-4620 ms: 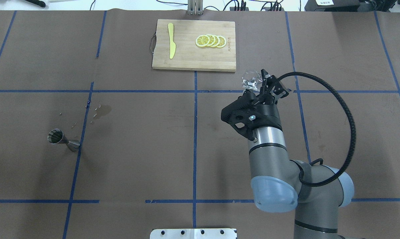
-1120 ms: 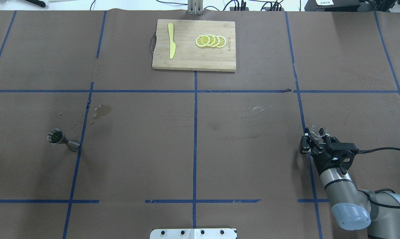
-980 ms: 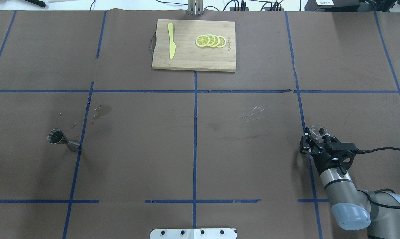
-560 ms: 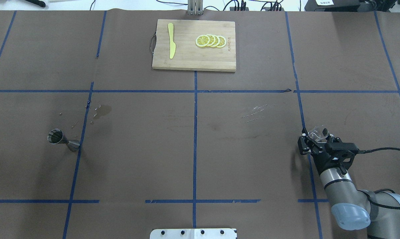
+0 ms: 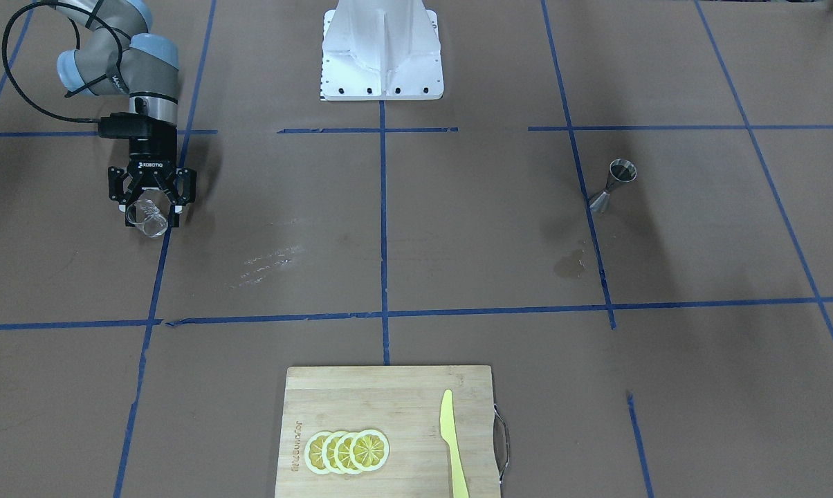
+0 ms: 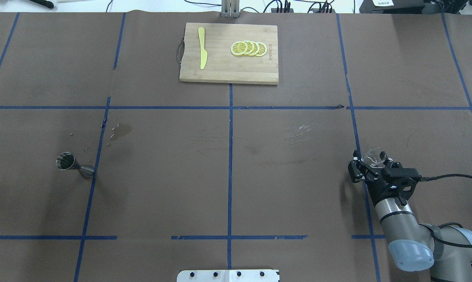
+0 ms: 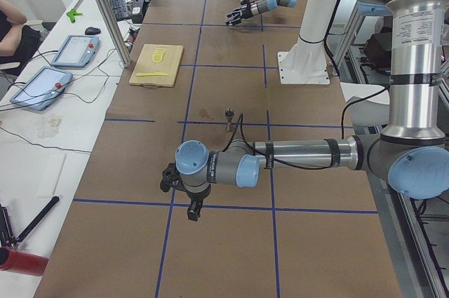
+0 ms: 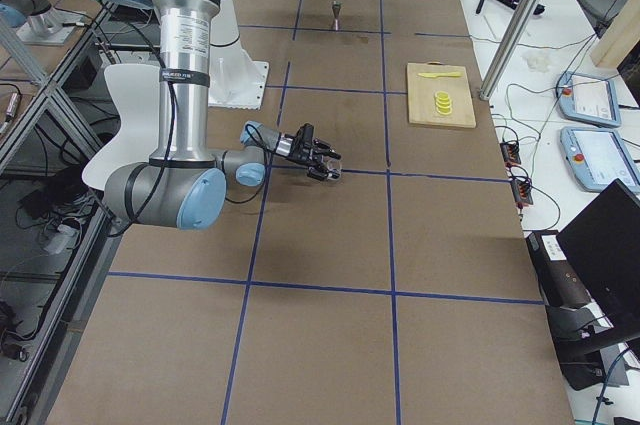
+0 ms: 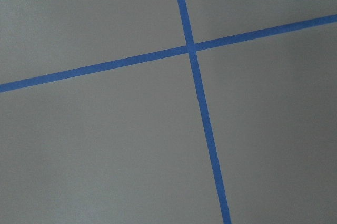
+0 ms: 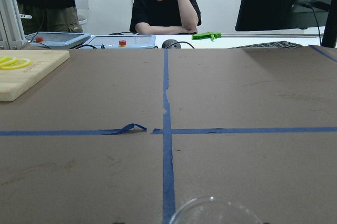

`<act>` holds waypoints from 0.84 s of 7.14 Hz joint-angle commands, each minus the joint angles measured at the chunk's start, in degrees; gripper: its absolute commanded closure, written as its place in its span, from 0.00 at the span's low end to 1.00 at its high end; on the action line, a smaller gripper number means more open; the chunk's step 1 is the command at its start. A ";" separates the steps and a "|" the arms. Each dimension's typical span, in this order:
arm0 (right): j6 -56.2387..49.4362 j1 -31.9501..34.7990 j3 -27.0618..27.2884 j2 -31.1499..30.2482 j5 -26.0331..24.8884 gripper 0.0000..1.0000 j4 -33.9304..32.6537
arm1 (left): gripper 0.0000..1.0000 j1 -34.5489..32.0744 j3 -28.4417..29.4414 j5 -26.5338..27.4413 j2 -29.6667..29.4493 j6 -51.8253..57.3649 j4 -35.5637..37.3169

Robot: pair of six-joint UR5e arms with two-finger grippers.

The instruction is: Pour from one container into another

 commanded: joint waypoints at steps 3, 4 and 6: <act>-1.36 0.45 1.14 -0.89 -1.55 0.00 0.06 | 0.00 0.00 0.00 0.00 -0.27 0.00 0.00; -4.85 0.45 2.88 -0.98 -1.90 0.00 0.06 | 0.00 0.00 0.00 0.00 -0.44 0.00 0.00; -10.47 1.85 8.59 -1.42 -1.47 0.00 -0.37 | 0.00 0.00 0.00 0.00 -0.53 0.00 0.00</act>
